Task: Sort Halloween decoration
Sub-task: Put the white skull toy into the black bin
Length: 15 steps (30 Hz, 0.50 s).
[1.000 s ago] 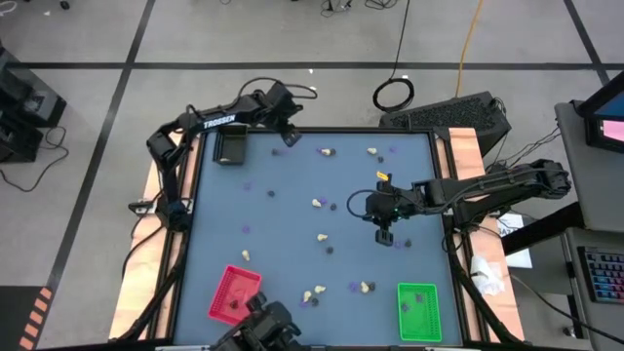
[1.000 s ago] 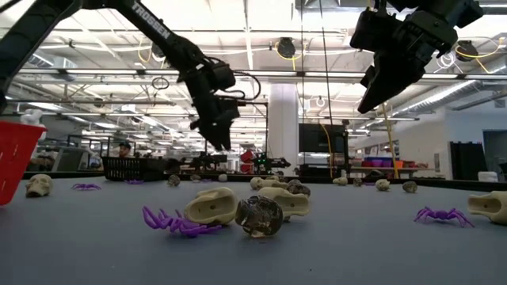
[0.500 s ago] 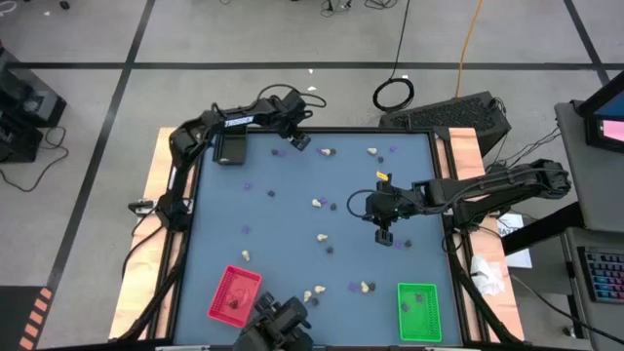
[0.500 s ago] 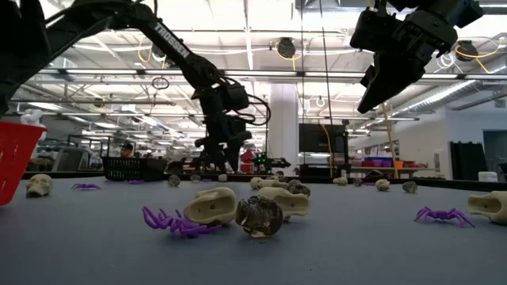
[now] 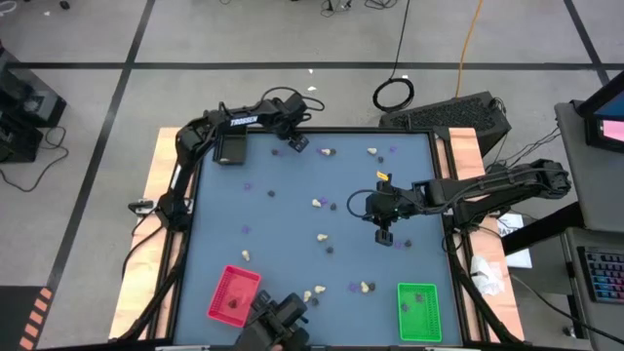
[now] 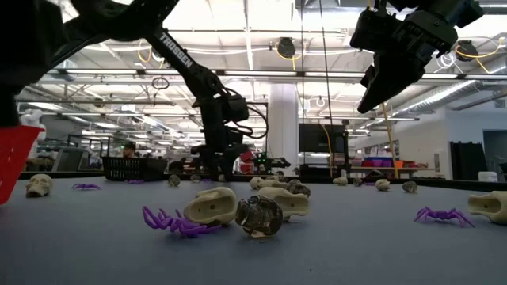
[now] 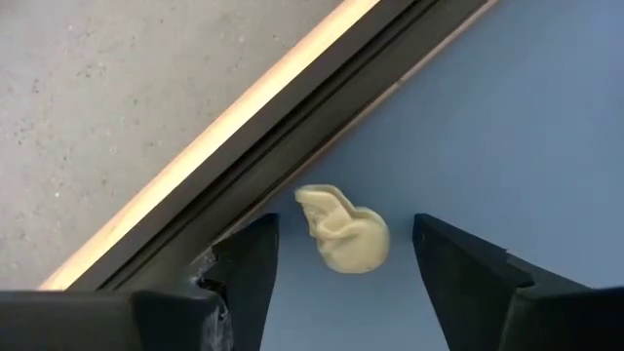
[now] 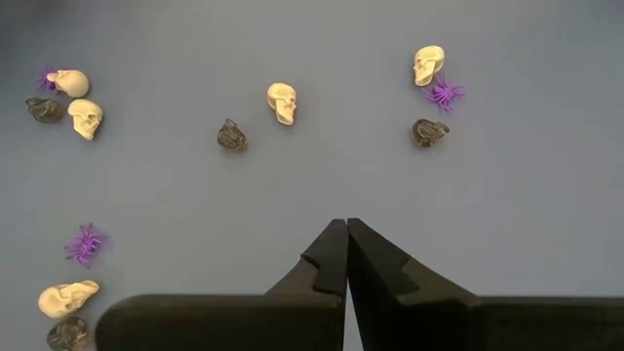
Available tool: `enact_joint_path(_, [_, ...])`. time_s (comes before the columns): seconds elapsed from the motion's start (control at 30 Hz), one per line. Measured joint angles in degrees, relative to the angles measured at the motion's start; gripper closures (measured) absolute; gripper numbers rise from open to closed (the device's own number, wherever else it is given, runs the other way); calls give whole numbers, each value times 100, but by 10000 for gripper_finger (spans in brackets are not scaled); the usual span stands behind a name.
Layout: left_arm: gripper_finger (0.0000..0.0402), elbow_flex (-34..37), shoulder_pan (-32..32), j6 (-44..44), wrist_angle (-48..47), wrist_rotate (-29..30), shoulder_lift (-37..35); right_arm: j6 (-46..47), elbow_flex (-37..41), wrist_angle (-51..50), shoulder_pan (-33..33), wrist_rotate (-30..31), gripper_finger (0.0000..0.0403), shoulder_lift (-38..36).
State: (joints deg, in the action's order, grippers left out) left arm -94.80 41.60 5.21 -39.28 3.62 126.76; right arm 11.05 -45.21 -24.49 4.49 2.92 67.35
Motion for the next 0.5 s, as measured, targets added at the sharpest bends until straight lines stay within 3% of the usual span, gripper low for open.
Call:
enact_joint_path(0.4, [311,4,26,-315,34,-76,4,0,0,0,0,0,403,0])
enact_joint_path(0.5, [329,4,27,-457,27,-66,2,0,0,0,0,0,403,0])
